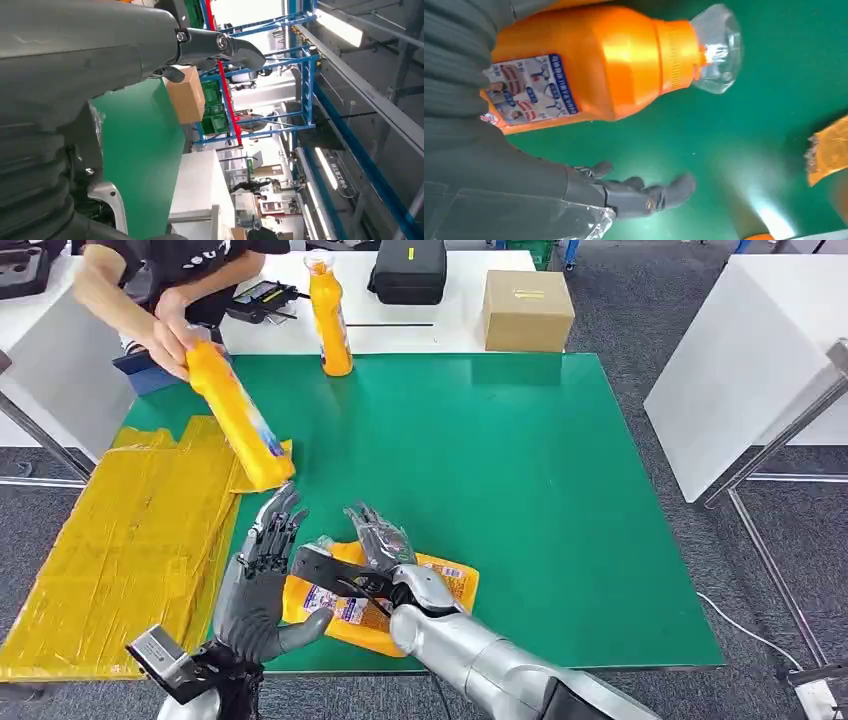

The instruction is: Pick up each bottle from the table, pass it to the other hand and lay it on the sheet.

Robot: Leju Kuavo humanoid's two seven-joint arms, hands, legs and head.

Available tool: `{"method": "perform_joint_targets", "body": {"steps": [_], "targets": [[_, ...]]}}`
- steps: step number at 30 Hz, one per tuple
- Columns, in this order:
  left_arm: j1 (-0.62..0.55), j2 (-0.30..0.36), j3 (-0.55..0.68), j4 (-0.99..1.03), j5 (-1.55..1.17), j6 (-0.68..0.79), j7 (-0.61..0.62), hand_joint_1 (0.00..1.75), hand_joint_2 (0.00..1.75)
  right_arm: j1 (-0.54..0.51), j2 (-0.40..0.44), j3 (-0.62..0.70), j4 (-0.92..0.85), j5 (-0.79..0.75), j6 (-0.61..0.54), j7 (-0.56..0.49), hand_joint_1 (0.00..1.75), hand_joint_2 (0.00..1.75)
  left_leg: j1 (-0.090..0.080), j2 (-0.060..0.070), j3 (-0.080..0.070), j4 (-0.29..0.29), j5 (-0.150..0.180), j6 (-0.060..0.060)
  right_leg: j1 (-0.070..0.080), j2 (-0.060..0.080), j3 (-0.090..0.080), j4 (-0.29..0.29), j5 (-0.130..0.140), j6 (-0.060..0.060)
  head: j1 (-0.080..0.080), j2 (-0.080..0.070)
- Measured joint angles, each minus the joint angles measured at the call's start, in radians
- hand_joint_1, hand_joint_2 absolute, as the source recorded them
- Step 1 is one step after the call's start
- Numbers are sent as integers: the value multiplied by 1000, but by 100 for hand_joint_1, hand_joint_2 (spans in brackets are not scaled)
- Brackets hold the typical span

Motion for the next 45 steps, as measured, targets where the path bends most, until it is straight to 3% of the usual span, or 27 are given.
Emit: {"method": "perform_joint_targets", "body": {"steps": [7,21,24,28,35,45], "targets": [[-3,0,0,0,0,6,7,0,175,14,-1,39,49,79,-57,74,0,175,0,0,0,0,0,0,0,0,0,0,0,0,0,0],[-8,0,0,0,2,13,12,0,175,21,0,73,76,120,-85,92,0,175,0,0,0,0,0,0,0,0,0,0,0,0,0,0],[-7,-1,1,0,-2,18,12,0,175,27,0,79,79,213,-143,128,0,175,0,0,0,0,0,0,0,0,0,0,0,0,0,0],[-3,-8,2,0,-15,21,12,0,175,49,-5,71,58,462,-227,193,0,175,0,0,-1,0,0,0,0,0,0,0,0,0,0,0],[39,-15,14,-15,-50,22,4,0,175,235,-78,-142,-267,945,-86,201,0,175,0,-1,-1,0,-1,-1,0,0,-1,0,-1,0,0,0],[121,-16,50,-72,-63,56,-8,0,175,495,-173,-314,-621,1127,3,206,0,175,0,-1,-1,0,-3,-2,0,0,-1,-1,-1,0,0,0]]}}
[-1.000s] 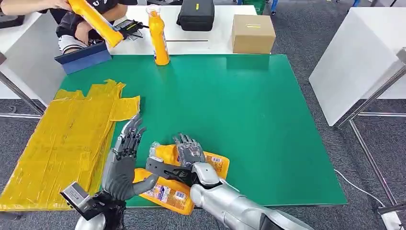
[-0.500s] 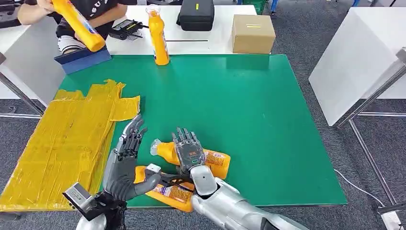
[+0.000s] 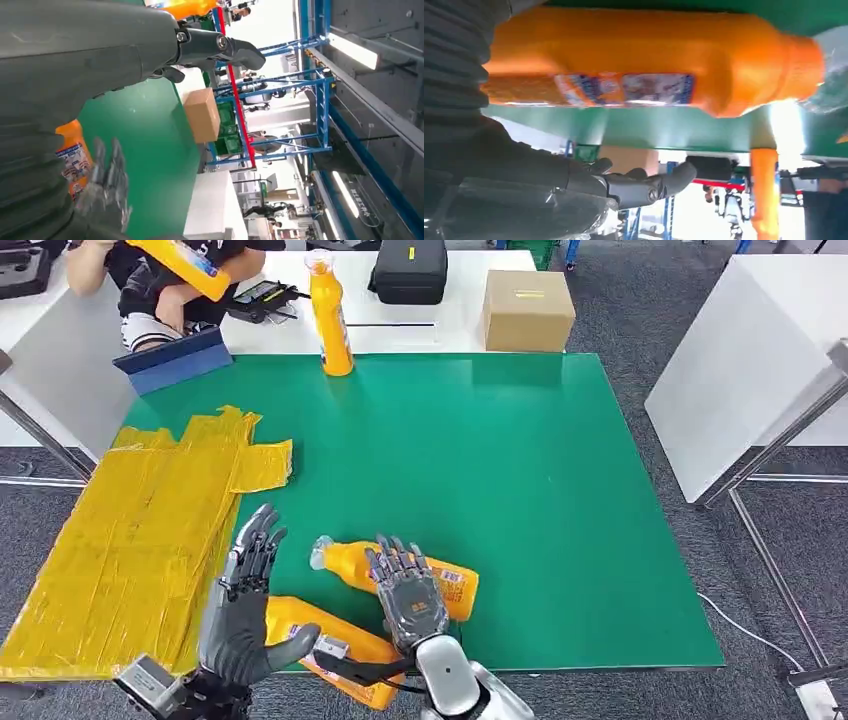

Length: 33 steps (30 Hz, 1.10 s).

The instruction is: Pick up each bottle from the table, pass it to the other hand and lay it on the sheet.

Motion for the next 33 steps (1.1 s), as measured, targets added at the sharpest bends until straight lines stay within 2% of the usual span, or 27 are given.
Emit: {"method": "perform_joint_targets", "body": {"steps": [10,17,24,33], "targets": [[29,0,14,-44,2,1,9,0,175,143,-37,-110,-118,70,66,68,0,175,0,0,0,0,0,0,0,0,0,0,0,0,0,0],[29,-1,18,-47,3,-10,12,0,175,189,-40,-188,-145,100,67,98,0,175,0,-1,1,0,0,0,0,-1,1,0,0,0,0,0],[25,-2,32,-46,6,-31,13,0,175,188,-38,-311,-144,101,27,101,0,175,0,0,2,0,0,0,0,-1,2,0,0,0,0,0],[22,-2,35,-46,14,-38,17,0,175,172,-48,-358,-134,101,-3,129,0,175,-1,0,2,0,0,0,0,-1,2,0,0,0,0,0]]}}
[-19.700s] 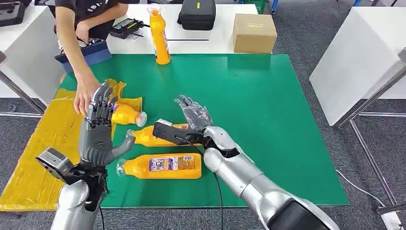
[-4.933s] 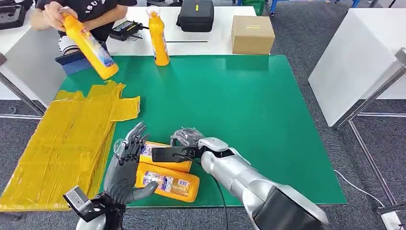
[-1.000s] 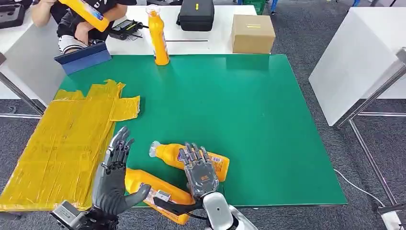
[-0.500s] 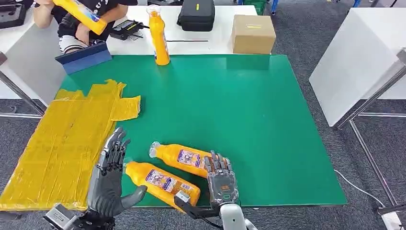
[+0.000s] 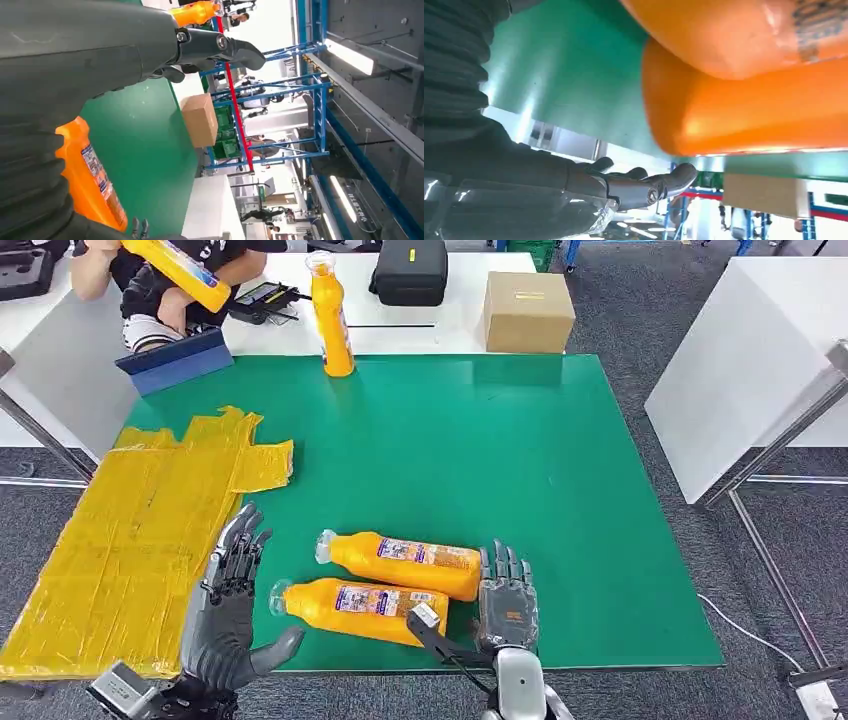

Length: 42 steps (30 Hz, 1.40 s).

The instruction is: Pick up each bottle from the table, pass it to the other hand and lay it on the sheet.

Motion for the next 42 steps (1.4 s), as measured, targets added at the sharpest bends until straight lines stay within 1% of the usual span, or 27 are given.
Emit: {"method": "perform_joint_targets", "body": {"steps": [6,14,20,24,34,42], "targets": [[1,0,2,0,7,0,1,0,175,-24,-26,-8,17,0,-36,16,0,175,0,0,0,0,0,0,0,0,0,0,0,0,0,0],[3,0,3,0,7,-3,1,0,175,-39,-48,-8,22,0,-43,19,0,175,0,0,-1,0,0,0,0,0,0,0,0,0,0,0],[6,0,5,3,7,-6,-6,0,175,-42,-39,-10,10,0,-32,-74,0,175,0,0,-1,0,0,0,0,0,-1,0,0,0,0,0],[13,0,7,3,5,-2,-13,0,175,-24,-31,-7,-69,-11,0,-132,0,175,1,0,-1,0,0,0,0,0,-1,0,0,0,0,0],[25,-2,12,12,0,48,-28,0,175,8,-41,50,-332,-2,7,-156,0,175,0,0,-1,0,0,0,0,0,-1,0,0,0,0,0],[27,-2,13,12,7,55,-33,0,175,-9,-58,81,-392,-11,5,-167,0,175,0,0,-1,0,0,0,0,0,-1,0,0,0,0,0]]}}
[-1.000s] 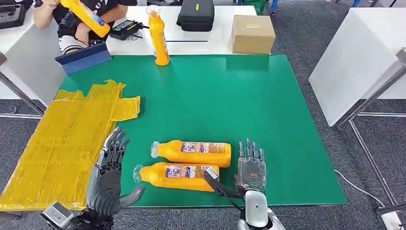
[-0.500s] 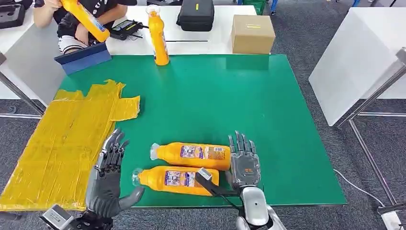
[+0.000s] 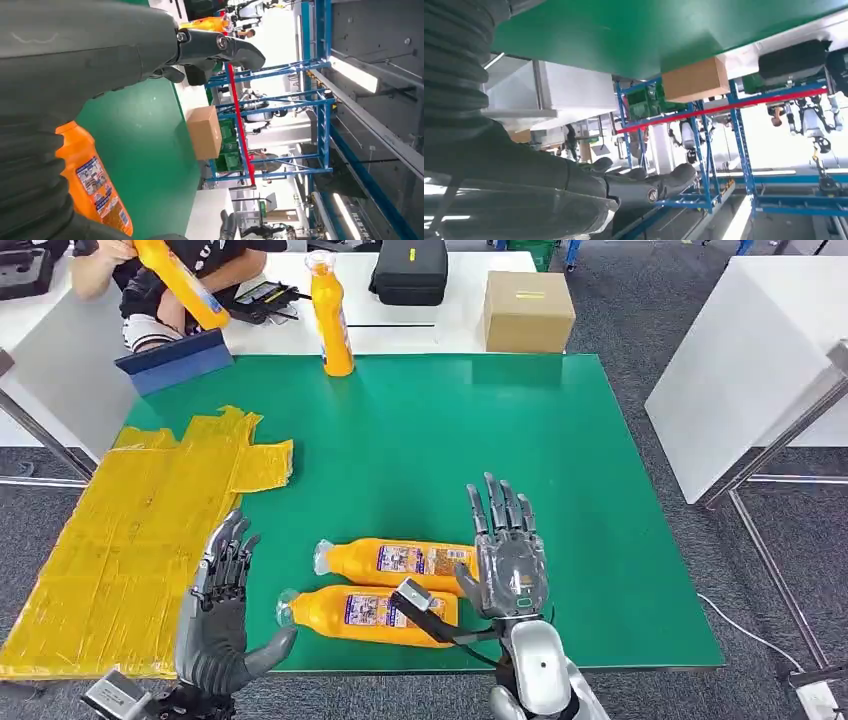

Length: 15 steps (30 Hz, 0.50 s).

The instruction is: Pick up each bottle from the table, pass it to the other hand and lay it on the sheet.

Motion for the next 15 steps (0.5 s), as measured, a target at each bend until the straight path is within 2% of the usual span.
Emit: {"method": "perform_joint_targets", "body": {"steps": [5,9,15], "targets": [[0,0,0,0,2,1,0,0,175,-21,-8,6,4,-41,29,3,0,175,0,0,-1,0,0,0,0,0,0,0,0,0,0,0],[-1,0,0,0,11,-7,3,0,175,-103,-10,5,99,-201,147,-14,0,175,0,1,0,0,0,0,0,1,0,0,0,0,0,0],[-6,0,0,4,21,-27,13,0,175,-214,-14,-11,250,-311,214,-40,0,175,0,0,0,0,1,0,0,0,0,0,1,0,0,0]]}}
